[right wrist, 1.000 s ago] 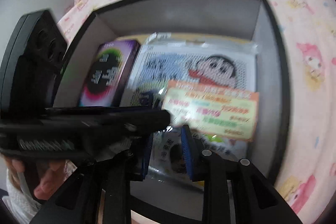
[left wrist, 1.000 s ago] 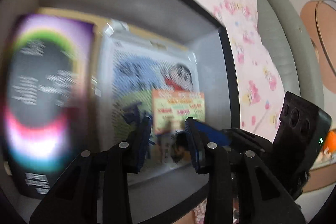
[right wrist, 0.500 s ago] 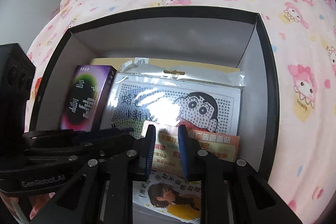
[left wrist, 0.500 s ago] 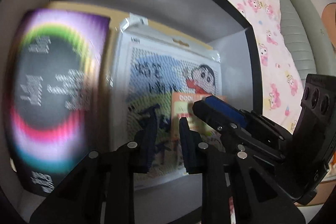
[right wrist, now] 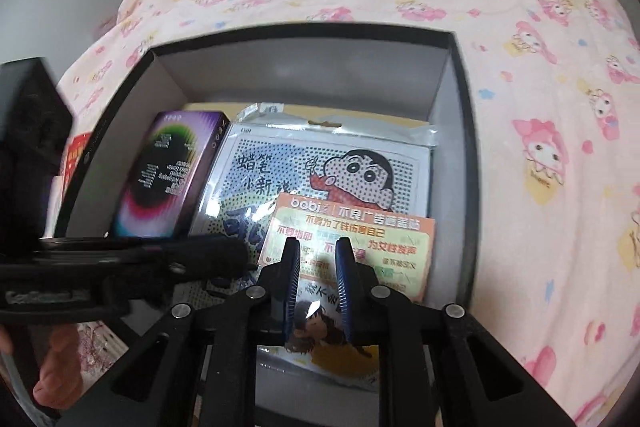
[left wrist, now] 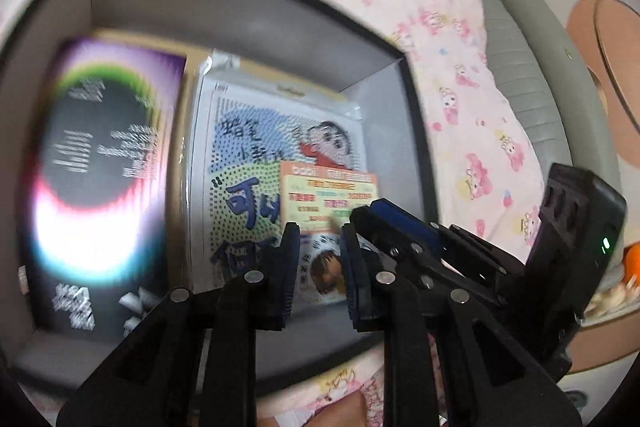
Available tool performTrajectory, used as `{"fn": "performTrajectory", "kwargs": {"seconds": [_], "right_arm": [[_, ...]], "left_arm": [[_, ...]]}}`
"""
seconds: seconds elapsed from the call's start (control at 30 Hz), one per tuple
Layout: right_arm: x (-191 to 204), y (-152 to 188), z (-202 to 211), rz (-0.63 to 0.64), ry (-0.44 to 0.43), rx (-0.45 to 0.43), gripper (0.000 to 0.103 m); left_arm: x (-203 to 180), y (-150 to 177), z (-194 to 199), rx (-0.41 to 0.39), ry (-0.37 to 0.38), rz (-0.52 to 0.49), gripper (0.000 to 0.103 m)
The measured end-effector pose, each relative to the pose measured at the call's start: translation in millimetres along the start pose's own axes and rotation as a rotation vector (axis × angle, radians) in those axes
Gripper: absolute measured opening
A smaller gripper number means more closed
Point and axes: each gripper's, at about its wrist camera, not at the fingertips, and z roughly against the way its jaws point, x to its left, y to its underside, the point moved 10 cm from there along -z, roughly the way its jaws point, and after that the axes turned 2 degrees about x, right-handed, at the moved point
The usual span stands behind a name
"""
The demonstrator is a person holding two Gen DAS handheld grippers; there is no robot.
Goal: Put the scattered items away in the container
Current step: 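Withdraw the left gripper from the box toward the red envelope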
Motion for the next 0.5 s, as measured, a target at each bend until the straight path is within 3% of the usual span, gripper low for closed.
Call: {"fn": "performTrajectory", "kwargs": {"seconds": [0.13, 0.33, 0.5], "right_arm": [[7, -5, 31, -0.017, 0.005, -0.073, 0.017], [26, -8, 89, -0.019, 0.015, -0.190, 0.024], [56, -2, 122, 0.023, 0.036, -0.251, 0.024]], "left_arm": [[-21, -3, 27, -0.085, -0.097, -0.115, 0.022], [-58, 6, 68, -0.179, -0.127, -0.218, 0.025], [-70, 23, 100, -0.209, -0.112, -0.235, 0.025]]}}
